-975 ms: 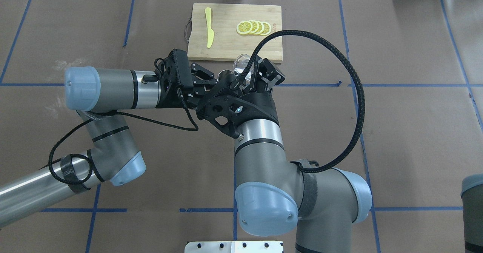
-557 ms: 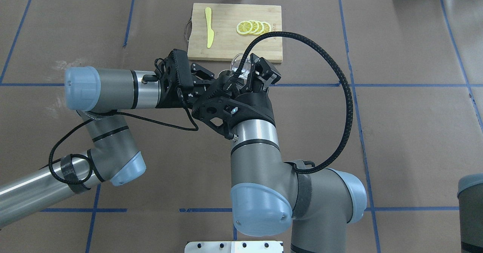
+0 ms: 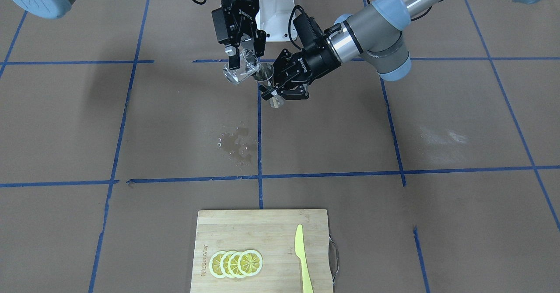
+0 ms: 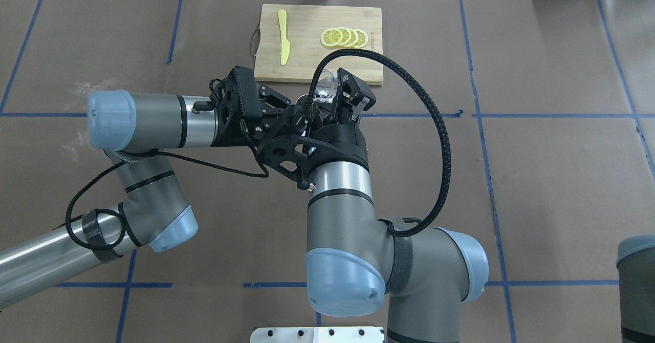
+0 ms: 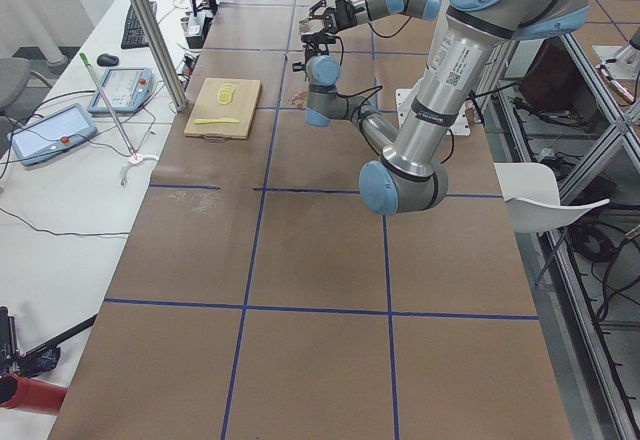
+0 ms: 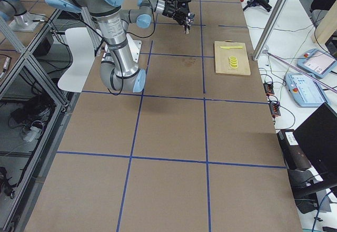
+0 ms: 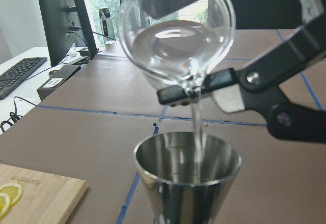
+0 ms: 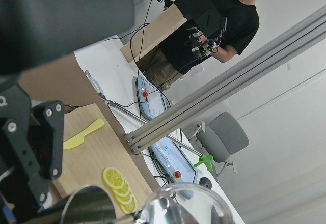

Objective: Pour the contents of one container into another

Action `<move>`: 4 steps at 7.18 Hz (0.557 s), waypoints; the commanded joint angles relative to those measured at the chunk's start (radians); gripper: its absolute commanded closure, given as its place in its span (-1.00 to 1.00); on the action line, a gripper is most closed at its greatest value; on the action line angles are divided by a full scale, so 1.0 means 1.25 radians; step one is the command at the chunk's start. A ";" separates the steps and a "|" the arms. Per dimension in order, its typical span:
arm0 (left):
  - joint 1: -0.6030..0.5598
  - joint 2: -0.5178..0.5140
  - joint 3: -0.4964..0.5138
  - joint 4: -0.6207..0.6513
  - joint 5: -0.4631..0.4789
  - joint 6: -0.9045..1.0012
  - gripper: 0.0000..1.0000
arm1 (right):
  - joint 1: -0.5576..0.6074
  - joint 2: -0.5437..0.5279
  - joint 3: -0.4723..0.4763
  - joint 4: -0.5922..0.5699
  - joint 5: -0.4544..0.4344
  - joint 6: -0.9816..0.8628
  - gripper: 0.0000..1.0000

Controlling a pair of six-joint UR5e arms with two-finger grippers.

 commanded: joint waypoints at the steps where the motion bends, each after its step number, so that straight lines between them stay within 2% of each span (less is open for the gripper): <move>1: 0.000 0.000 0.000 -0.001 0.000 0.000 1.00 | 0.000 0.012 -0.013 -0.008 -0.010 -0.014 1.00; 4: 0.000 0.000 0.000 -0.001 0.000 0.000 1.00 | 0.000 0.009 -0.013 -0.008 -0.016 -0.021 1.00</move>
